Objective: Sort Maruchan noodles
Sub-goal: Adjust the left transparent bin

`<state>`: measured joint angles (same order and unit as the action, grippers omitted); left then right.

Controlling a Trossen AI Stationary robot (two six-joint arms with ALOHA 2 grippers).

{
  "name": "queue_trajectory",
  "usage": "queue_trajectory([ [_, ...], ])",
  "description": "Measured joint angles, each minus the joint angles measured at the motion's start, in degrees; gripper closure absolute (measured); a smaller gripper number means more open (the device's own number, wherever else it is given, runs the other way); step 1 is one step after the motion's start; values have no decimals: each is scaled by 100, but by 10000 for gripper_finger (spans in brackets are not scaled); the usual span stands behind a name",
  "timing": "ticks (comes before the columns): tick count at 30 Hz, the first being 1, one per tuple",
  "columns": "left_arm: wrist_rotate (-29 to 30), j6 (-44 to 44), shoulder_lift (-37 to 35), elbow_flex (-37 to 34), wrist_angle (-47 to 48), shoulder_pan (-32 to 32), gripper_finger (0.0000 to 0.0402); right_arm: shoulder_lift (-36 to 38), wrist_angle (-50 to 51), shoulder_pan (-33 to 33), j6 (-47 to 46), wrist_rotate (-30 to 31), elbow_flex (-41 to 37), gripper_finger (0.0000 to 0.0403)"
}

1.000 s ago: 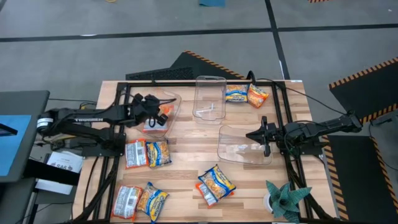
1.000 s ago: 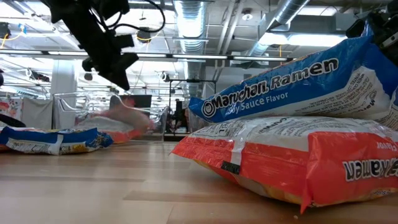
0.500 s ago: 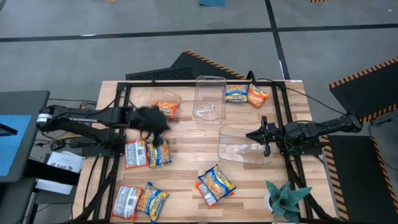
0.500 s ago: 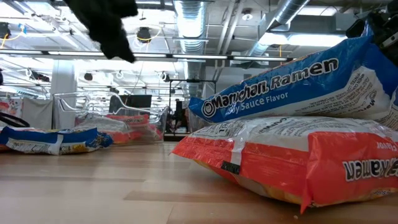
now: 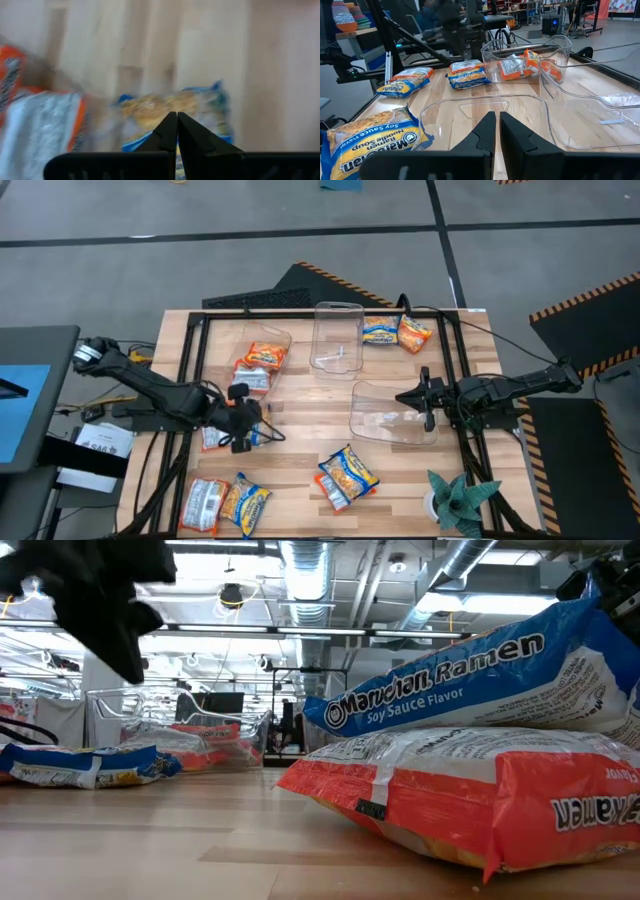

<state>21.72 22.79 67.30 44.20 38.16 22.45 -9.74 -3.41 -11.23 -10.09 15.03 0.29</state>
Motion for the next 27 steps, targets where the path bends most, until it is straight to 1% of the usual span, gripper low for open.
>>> queue_trajectory([
  [4, 199, -59, 265, -71, 17, -236, 401, 0, -1, 1, 0, 0, -1, 353],
  [12, 440, -542, 872, -102, -74, -763, 401, 0, 1, -1, 2, 0, 1, 353],
  [17, 487, -1221, 1062, -102, -624, -1061, 401, 0, 1, 0, 0, 0, 0, 353],
  [21, 594, -1825, 1067, -102, -1019, -1331, 401, 0, 0, -1, 0, 0, 0, 353],
  [27, 602, -2483, 1065, -102, -1266, -1817, 401, 0, 1, -1, 2, 0, -1, 353],
])
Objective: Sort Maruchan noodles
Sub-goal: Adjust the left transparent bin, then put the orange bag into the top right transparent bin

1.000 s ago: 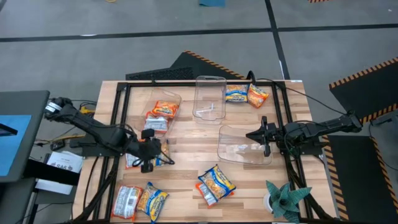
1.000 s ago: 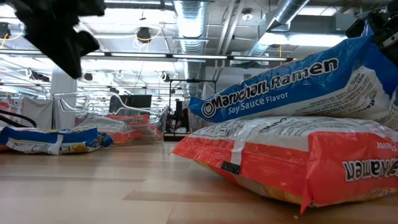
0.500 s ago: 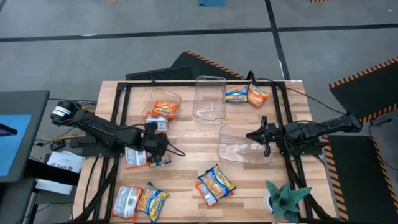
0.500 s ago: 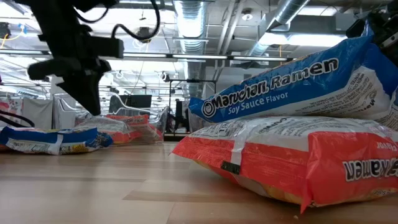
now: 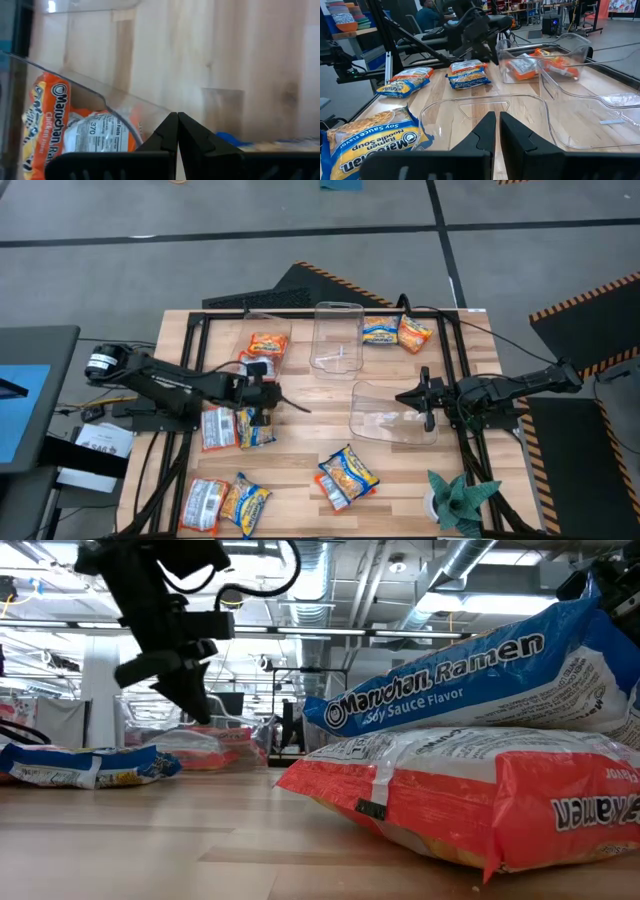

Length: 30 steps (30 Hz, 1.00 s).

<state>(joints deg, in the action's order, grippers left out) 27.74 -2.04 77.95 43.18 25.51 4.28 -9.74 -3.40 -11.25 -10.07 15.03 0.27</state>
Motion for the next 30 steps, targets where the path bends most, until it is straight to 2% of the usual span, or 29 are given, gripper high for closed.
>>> queue_trajectory([
  [7, -180, -558, 0, 0, -465, -475, 401, 0, -2, 0, -2, 0, 2, 353],
  [15, -1508, -374, -433, 4, -832, -292, 401, 0, 0, 1, -1, 0, 1, 353],
  [20, -2312, -693, -918, -407, -2058, -106, 401, 0, 0, 0, -2, 0, 0, 353],
  [24, -2771, -913, -1422, -994, -3286, -285, 401, 0, -2, 0, 0, 0, 0, 353],
  [30, -3220, -1104, -2295, -1466, -3754, -789, 401, 0, 0, 1, -2, 0, 0, 353],
])
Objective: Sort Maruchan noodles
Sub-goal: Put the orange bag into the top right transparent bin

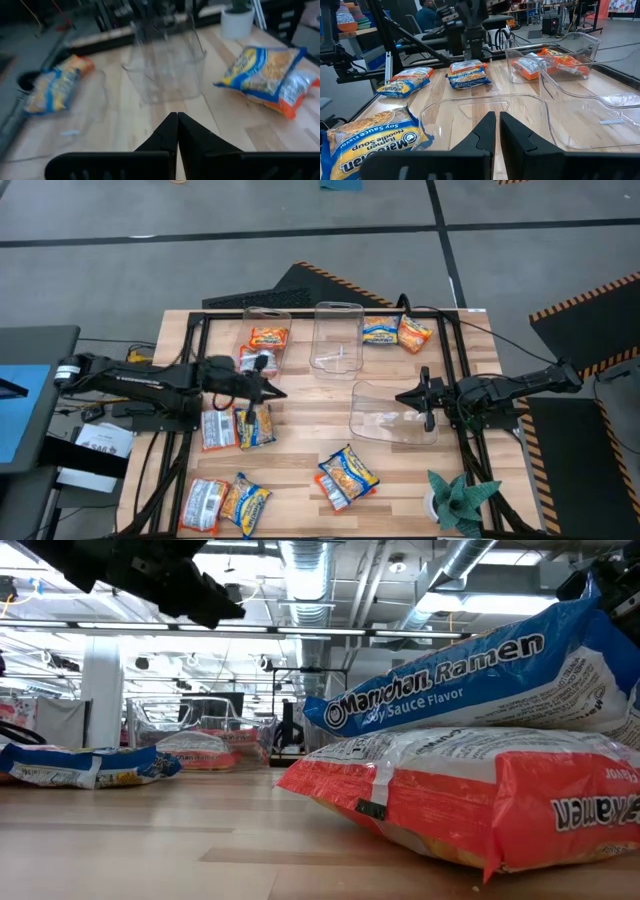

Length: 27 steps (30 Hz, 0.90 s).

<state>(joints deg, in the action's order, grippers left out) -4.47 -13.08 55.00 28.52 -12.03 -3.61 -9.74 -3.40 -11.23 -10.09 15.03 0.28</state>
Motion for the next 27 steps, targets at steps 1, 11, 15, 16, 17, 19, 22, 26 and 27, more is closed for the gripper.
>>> queue_trajectory([
  [1, -50, -20, -126, -39, -35, -106, 401, 0, 0, -1, 0, 0, 1, 353],
  [11, -806, 17, -1064, -613, -281, -806, 401, 0, 0, -1, 2, 0, 0, 353],
  [15, -874, 34, -1355, -770, -493, -956, 401, 0, -77, 23, 0, 7, 2, 353],
  [16, -867, 67, -1419, -770, -496, -983, 401, 0, -135, 23, -2, 5, 2, 353],
  [17, -859, 115, -1473, -770, -512, -1012, 401, -2, -280, 21, -4, 4, 2, 353],
  [19, -850, 203, -1566, -770, -501, -1044, 401, 0, -696, -3, -8, 11, 2, 353],
  [22, -831, 225, -1636, -770, -500, -1057, 401, -7, -1598, 60, -6, 149, 0, 353],
  [26, -833, 227, -1644, -770, -503, -1055, 401, -294, -3423, 265, 402, 758, -3, 353],
  [27, -832, 227, -1644, -770, -503, -1055, 401, -404, -3885, 338, 597, 785, -3, 353],
])
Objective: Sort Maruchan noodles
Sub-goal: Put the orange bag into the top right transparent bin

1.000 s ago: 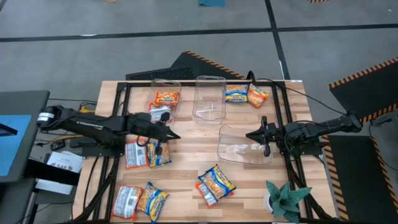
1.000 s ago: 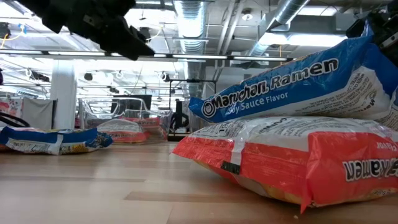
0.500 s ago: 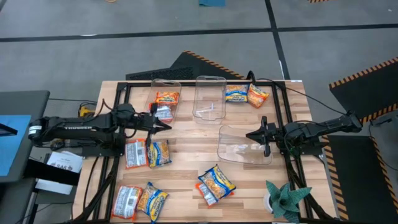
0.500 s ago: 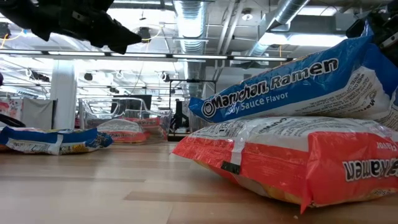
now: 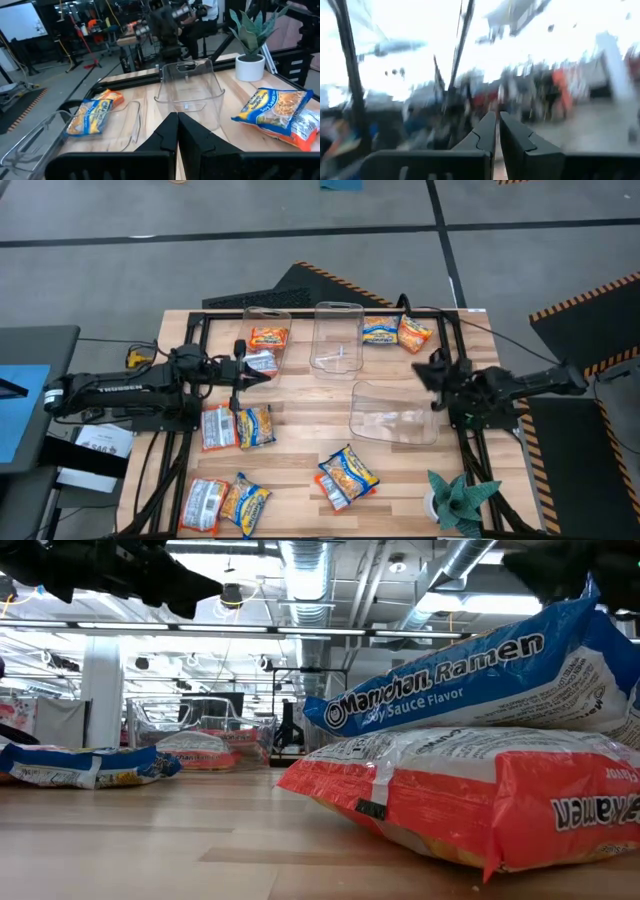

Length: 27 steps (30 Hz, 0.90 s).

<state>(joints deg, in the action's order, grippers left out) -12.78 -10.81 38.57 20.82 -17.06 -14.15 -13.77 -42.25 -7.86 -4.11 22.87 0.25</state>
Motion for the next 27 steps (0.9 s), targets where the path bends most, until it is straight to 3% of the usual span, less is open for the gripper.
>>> queue_trajectory([
  [5, 1, -28, 0, 0, 0, 0, 401, -931, -1636, 444, 659, -333, 19, 353],
  [9, 3, -119, 2, 0, 0, 0, 401, -1932, -1802, 868, 803, -614, 374, 353],
  [12, 5, -140, 0, 0, 0, 0, 401, -2773, -1509, 1225, 726, -369, 901, 353],
  [15, 7, -140, 0, 0, 0, 0, 401, -3499, -472, 1612, 391, 662, 1563, 353],
  [18, 7, -140, 0, 0, 2, 0, 401, -3907, 1203, 2026, 339, 1647, 2293, 353],
  [22, 8, -142, 0, 0, 70, 0, 401, -4286, 3921, 2708, -730, 1766, 3101, 346],
  [27, 145, -138, 0, 0, 136, 0, 401, -4659, 5574, 3419, -1690, 1753, 3283, 298],
])
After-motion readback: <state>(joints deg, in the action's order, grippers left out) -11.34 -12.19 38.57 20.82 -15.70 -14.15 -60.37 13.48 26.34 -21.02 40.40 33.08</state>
